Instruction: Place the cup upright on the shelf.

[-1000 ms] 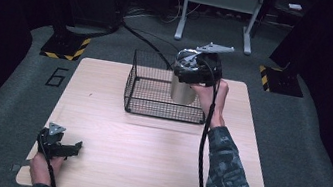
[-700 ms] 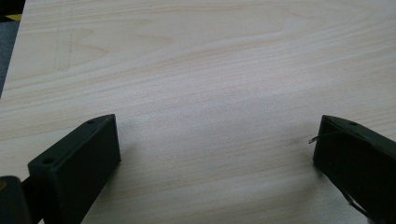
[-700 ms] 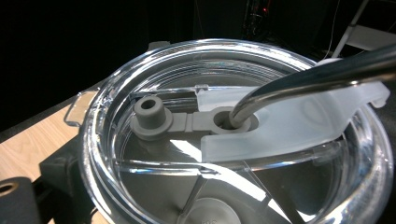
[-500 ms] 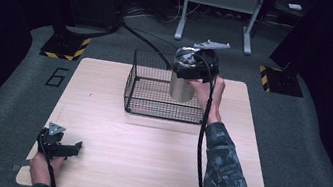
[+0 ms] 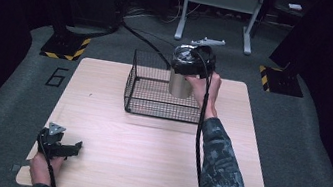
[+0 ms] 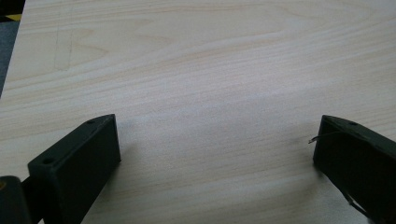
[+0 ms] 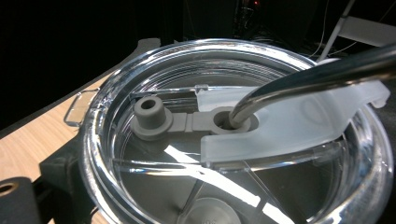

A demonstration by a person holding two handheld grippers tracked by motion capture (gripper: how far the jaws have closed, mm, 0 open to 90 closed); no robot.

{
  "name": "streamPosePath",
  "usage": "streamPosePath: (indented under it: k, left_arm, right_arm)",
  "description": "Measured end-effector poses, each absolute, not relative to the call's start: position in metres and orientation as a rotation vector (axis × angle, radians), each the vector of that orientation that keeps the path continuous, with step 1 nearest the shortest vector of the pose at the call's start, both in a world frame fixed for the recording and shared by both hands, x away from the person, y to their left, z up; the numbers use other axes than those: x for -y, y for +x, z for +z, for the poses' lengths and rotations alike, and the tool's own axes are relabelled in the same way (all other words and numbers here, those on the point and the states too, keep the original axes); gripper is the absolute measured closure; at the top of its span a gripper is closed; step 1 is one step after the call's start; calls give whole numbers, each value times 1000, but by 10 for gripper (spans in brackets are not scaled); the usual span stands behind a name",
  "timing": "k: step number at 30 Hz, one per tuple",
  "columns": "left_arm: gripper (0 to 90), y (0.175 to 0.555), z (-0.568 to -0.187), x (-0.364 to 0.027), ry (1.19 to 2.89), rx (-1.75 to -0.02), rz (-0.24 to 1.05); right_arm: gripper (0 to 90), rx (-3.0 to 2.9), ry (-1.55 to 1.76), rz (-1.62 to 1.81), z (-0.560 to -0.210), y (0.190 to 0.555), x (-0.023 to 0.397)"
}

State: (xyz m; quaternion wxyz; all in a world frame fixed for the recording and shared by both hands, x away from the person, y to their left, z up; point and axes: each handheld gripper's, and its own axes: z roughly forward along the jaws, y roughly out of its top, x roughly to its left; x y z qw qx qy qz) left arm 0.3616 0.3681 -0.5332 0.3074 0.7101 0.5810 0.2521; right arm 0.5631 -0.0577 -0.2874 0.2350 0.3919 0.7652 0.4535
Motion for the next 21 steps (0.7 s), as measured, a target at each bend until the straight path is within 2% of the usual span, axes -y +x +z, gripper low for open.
streamPosePath:
  k: [21]
  left_arm:
    - [5, 361, -533, -368, 1883, -1537, 664]
  right_arm:
    - [39, -2088, 1164, 1229, -315, 590, 50]
